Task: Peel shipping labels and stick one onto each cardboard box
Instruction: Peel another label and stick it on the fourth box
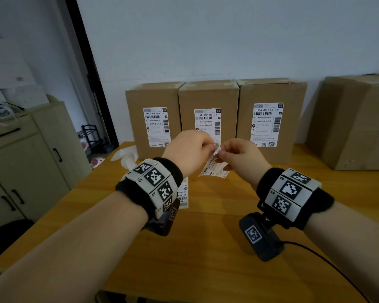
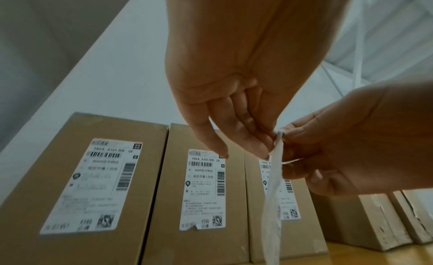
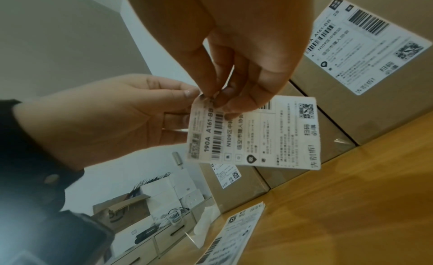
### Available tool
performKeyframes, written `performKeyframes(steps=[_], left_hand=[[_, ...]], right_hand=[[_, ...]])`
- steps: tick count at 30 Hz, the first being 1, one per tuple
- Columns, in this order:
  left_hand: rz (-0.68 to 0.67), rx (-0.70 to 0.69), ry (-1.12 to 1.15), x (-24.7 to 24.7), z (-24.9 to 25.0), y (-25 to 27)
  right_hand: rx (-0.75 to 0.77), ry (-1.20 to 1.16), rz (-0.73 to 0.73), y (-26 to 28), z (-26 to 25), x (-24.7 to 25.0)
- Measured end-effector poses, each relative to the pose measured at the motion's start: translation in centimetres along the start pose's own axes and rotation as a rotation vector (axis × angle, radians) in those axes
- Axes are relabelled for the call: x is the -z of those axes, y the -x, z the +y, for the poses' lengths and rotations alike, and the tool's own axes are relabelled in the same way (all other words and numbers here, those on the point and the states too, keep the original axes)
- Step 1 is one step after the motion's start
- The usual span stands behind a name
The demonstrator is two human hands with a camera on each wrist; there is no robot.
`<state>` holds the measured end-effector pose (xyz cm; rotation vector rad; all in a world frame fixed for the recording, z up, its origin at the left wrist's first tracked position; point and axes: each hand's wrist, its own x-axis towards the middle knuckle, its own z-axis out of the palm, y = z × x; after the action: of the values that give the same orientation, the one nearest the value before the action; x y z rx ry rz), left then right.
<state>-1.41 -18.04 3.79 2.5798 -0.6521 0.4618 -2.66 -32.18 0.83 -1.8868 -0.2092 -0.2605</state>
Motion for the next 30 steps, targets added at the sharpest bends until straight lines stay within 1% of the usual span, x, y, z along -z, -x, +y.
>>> performKeyframes(steps=[2, 3, 6, 8, 10, 12, 16, 20, 24, 27, 30], left_hand=[[0.009, 0.039, 0.079, -0.1, -0.1, 0.0], [-0.007, 0.040, 0.103, -0.1, -0.2, 0.0], [-0.177, -0.015, 0.165, 0.0, -0.2, 0.1], [-0.233, -0.018, 0.216, 0.1, -0.1, 0.1], [-0.208, 0.012, 0.247, 0.1, -0.2, 0.0], [-0.156, 0.030, 0.235, 0.0, -0.3, -0.1], [-0.062, 0.022, 0.217, 0.0, -0.5, -0.4], [-0.035, 0.026, 0.200, 0.1, -0.6, -0.5], [-0.021, 0.037, 0.192, -0.1, -0.7, -0.5], [0.010, 0.062, 0.202, -0.1, -0.8, -0.5], [0.038, 0.086, 0.224, 0.0, -0.9, -0.5]], right_hand=[[-0.027, -0.056, -0.005, 0.1, -0.2, 0.0], [-0.040, -0.087, -0.007, 0.1, -0.4, 0.1], [-0.067, -0.168, -0.022, 0.2, -0.9, 0.3], [-0.084, -0.208, -0.022, 0.3, -1.1, 0.6], [-0.112, -0.244, -0.008, 0.3, -1.1, 0.9], [-0.141, -0.280, 0.013, 0.2, -1.0, 1.1], [-0.160, -0.304, 0.020, 0.1, -0.5, 1.3], [-0.158, -0.289, 0.004, -0.1, 0.0, 1.5], [-0.171, -0.329, -0.014, -0.1, 0.1, 1.3], [-0.190, -0.382, -0.044, 0.0, 0.2, 1.4], [-0.201, -0.360, -0.051, 0.0, 0.4, 1.5]])
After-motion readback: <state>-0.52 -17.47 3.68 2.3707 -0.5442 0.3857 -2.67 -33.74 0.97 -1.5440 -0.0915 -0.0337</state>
